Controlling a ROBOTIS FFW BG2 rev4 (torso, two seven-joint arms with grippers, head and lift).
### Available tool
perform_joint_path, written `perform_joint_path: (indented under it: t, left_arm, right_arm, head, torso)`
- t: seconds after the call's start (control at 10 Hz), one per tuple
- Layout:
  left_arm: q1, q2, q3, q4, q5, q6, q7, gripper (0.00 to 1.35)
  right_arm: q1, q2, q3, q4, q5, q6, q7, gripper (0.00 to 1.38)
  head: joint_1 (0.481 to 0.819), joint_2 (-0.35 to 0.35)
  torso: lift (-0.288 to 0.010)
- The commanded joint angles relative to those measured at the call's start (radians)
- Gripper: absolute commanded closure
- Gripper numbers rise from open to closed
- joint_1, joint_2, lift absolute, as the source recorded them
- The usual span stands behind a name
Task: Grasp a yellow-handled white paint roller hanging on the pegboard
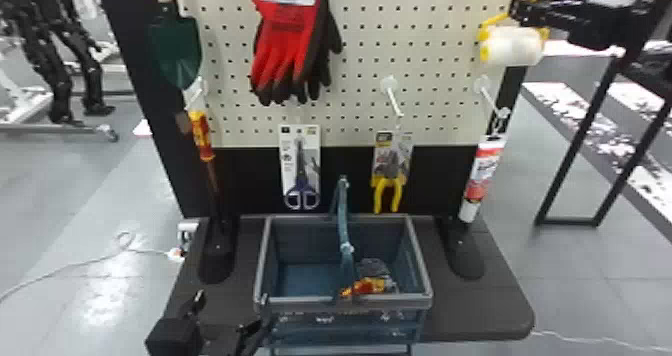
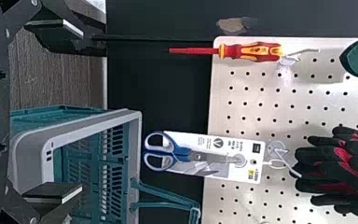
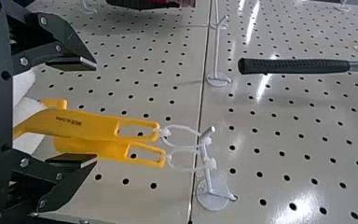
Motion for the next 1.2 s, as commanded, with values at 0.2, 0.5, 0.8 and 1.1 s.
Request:
perform_joint_path:
  t: [0.2,0.5,0.8,1.1]
  left_arm:
    - [0.008,0.003,0.000,0.001,0.005,-0.006,0.000,0.15]
    - [0.008,0.003,-0.005,0.001,0.006,-0.003,0.000,0.15]
    - [0.005,0.003,-0.010,0.001,0.006,0.001,0.000,0.15]
    - [0.003,0.002,-0.010,0.003,0.005,0.001,-0.002,0.15]
  right_arm:
    - [-0.064,-0.070,0.118,0.036,-0.065,0.038,0.022,0.69]
    - [-0.101,-0.084,0.150,0.070,-0.113,0.038,0.029,0.90]
    - [-0.131,-0.095,0.150,0.116,-0.110,0.034,0.031,1.24]
    - [-0.128,-0.095,0.150,0.119,-0.113,0.034,0.031,1.28]
  head:
    - [0.549,0.000]
    - [0.549,0.000]
    - [0.549,0.000]
    - [0.549,0.000]
  torso:
    - [-0.100]
    - [-0.100]
    - [-0.100]
    - [-0.100]
